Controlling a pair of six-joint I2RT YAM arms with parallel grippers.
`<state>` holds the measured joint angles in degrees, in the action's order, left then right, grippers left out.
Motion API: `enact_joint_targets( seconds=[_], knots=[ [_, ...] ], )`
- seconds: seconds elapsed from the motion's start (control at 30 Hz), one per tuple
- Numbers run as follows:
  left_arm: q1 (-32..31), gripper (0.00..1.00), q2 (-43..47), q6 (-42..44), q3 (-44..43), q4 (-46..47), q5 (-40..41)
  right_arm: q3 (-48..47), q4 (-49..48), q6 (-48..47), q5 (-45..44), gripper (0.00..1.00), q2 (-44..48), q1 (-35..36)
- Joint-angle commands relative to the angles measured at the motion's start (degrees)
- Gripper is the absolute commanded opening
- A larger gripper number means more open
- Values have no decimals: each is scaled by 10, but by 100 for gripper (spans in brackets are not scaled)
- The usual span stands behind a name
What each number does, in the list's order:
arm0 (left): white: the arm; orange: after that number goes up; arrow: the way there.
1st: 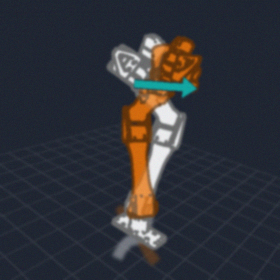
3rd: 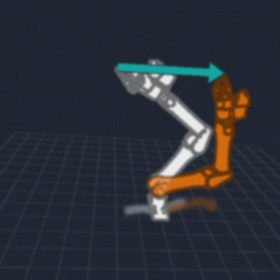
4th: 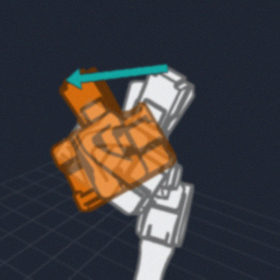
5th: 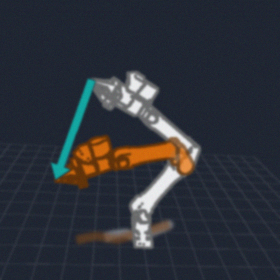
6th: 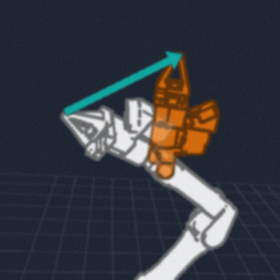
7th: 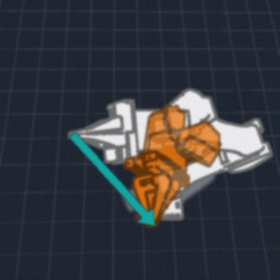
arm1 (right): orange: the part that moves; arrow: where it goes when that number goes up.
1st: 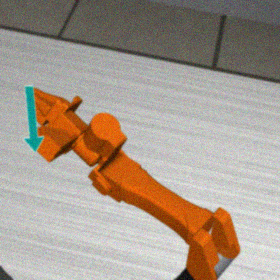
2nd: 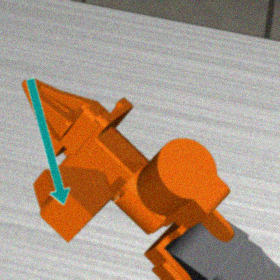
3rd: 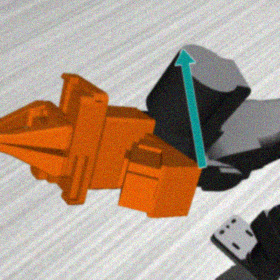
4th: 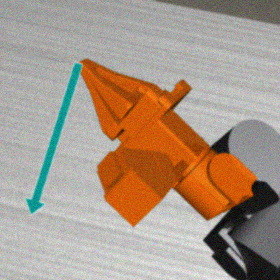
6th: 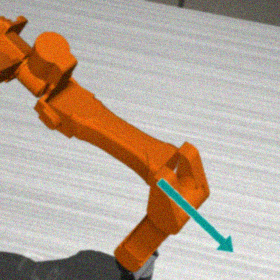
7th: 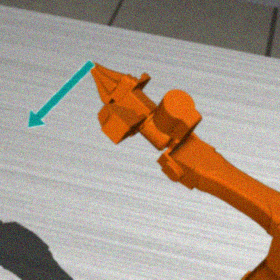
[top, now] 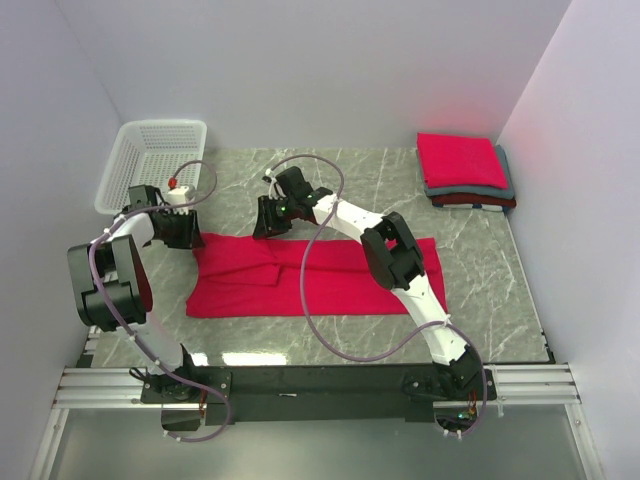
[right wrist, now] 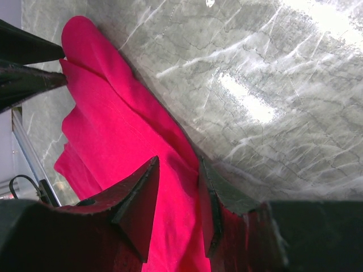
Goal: Fold and stack the t-shirts
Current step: Fold the tshirt
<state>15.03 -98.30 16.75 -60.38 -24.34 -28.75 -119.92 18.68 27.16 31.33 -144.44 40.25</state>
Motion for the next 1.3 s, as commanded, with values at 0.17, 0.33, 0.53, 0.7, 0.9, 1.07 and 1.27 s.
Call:
enact_joint_targets(
  seconds=[0.17, 0.33, 0.53, 0.7, 0.9, 1.07, 1.27],
  knots=[
    [-5, 29, -2, 0, -25, 7, -26, -20, 0, -5, 3, 41, 46, 2],
    [-10, 22, -2, 0, -26, 7, -29, -17, -3, -6, 6, 38, 47, 1],
    [-10, 13, -3, -1, -32, 4, -29, -17, -2, -6, 10, 18, 48, 1],
    [-11, 6, 7, 6, -32, -2, -30, -11, -3, -5, 15, 8, 58, 1],
    [-11, 1, 29, 19, -27, -12, -37, -3, 0, -1, 19, 0, 74, 1],
    [-11, 1, 65, 46, -17, -40, -53, 27, -5, 0, 35, 0, 108, 1],
    [-5, 1, 133, 95, 6, -79, -77, 67, -11, 6, 66, 0, 145, 3]
  ],
)
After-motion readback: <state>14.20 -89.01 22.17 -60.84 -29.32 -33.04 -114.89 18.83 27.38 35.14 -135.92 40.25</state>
